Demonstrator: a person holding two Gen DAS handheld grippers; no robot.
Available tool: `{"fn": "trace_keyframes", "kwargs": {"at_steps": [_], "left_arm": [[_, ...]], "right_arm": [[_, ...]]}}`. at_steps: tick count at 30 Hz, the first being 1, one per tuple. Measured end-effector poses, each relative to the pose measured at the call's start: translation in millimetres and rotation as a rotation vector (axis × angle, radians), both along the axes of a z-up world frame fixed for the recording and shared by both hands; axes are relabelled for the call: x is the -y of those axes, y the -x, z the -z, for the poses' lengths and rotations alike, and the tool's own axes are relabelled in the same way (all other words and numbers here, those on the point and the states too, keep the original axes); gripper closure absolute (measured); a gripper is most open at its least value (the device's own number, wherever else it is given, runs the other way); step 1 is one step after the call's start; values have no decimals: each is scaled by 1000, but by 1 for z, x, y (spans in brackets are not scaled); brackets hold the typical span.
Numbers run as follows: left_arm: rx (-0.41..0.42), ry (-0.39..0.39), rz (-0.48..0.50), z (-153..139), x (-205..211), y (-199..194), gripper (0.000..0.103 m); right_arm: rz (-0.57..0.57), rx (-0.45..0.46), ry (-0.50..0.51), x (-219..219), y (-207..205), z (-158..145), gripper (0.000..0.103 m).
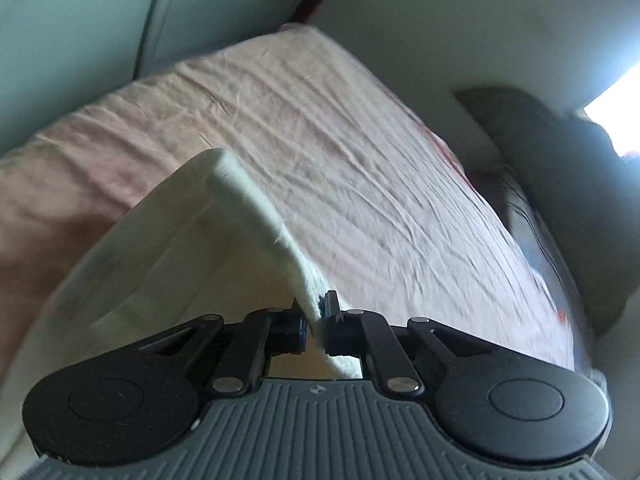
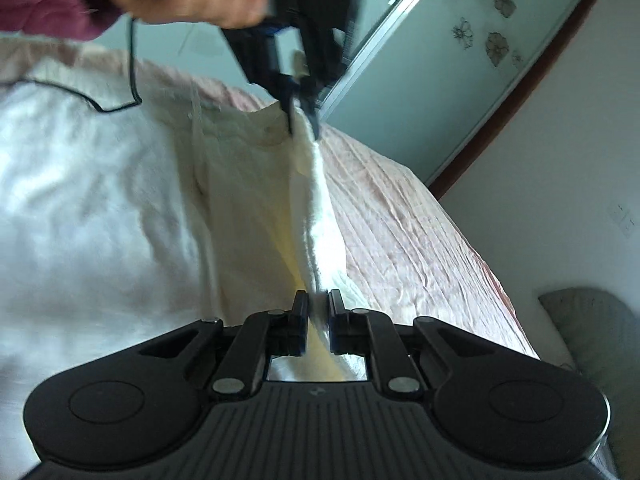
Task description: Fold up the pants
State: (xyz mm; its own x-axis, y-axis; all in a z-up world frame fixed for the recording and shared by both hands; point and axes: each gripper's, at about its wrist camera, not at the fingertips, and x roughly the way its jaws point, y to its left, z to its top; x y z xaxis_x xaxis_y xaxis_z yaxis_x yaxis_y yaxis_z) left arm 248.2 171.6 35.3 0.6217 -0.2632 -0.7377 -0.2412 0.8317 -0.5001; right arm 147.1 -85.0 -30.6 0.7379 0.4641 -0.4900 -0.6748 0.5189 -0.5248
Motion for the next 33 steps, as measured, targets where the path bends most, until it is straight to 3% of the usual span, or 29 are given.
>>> {"fn": "trace_keyframes", "kwargs": {"at_steps": [7, 14, 19, 24, 31, 33], "left_arm": [[26, -54, 161, -11, -14, 110, 95], [-3, -236, 194, 19, -11, 191, 95], [1, -275, 183, 28, -13, 206, 95], [18, -385, 213, 33, 0, 206, 94], [8, -404, 184, 38, 3, 217, 94], [-3, -423, 177, 41, 5, 217, 78]], "right_arm": [[-4, -106, -109, 13, 83, -34, 94], [-37, -254, -124, -3, 148, -18, 94], [-12, -310, -142, -9, 159, -7, 94], [29, -310, -163, -12, 163, 3, 94], [50, -356, -207, -6, 174, 5, 93], [59, -391, -232, -4, 169, 8, 91]]}}
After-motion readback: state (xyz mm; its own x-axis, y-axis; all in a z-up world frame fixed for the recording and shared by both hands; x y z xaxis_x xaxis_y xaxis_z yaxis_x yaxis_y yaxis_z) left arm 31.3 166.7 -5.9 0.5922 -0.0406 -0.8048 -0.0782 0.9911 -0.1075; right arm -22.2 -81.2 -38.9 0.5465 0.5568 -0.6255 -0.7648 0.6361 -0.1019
